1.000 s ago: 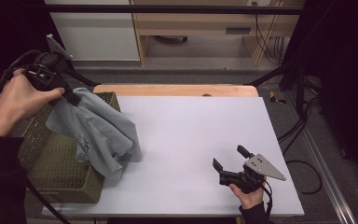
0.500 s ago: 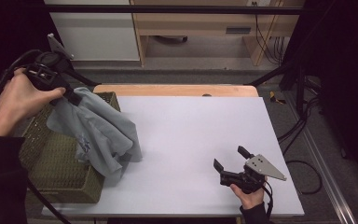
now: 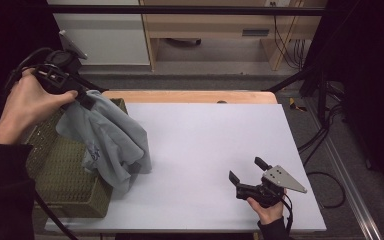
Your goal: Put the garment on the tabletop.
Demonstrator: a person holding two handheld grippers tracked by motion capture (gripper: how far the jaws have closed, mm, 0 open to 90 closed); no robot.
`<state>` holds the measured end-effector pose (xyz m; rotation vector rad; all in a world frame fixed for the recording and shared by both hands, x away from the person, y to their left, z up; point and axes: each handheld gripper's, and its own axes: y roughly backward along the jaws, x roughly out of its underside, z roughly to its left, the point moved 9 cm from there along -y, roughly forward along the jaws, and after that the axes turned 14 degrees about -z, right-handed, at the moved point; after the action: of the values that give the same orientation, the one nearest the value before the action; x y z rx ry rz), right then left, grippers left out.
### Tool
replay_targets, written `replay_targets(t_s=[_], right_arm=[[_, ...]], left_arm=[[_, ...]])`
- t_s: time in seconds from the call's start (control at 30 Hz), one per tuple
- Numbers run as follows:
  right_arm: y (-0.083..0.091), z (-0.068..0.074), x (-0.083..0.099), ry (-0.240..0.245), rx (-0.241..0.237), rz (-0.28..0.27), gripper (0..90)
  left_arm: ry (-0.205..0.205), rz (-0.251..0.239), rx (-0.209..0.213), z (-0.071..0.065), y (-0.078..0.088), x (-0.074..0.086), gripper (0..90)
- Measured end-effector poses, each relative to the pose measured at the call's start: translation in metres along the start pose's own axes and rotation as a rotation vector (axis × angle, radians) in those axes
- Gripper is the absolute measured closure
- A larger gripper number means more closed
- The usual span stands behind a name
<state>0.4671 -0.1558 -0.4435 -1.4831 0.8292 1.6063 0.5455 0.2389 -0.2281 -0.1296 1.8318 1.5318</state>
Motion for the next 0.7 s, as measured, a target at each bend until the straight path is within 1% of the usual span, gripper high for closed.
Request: replay_targets(t_s=[0.23,0.3,0.33,0.4,0.5,0.57,0.63,0.67,0.7], right_arm=[[0.003,-0.002,-0.003,-0.009,0.003,-0.006,1.7],[0.003,-0.002,-0.004,-0.013,0.005,-0.008,1.7],[0.004,-0.003,-0.005,-0.008,0.007,-0.015,1.7],[0.004,-0.002,-0.006,-0.009,0.003,-0.021,1.8],[0.005,-0.001,-0.006,-0.013,0.001,-0.016,1.8],[0.004,-0.001,-0.006,-0.009,-0.001,-0.017,1.8],[0.004,-0.001,-0.006,-0.010,0.001,-0.015,1.8],[0.004,-0.001,-0.006,-0.011,0.000,-0.015,1.8],[0.004,-0.001,-0.006,-0.012,-0.001,-0.016,1.8]], left_arm=[[-0.037,-0.035,0.016,-0.024,0.011,-0.016,81.6],[-0.054,-0.041,0.025,-0.033,0.014,-0.020,81.6],[-0.062,-0.047,0.026,-0.038,0.015,-0.022,81.6],[-0.072,-0.053,0.030,-0.045,0.015,-0.025,81.6],[-0.093,-0.064,0.051,-0.060,0.015,-0.031,81.6],[-0.103,-0.067,0.057,-0.068,0.014,-0.034,81.6],[-0.125,-0.067,0.067,-0.076,0.013,-0.038,81.6],[-0.159,-0.059,0.073,-0.080,0.013,-0.040,81.6],[-0.169,-0.056,0.076,-0.084,0.012,-0.041,81.6]])
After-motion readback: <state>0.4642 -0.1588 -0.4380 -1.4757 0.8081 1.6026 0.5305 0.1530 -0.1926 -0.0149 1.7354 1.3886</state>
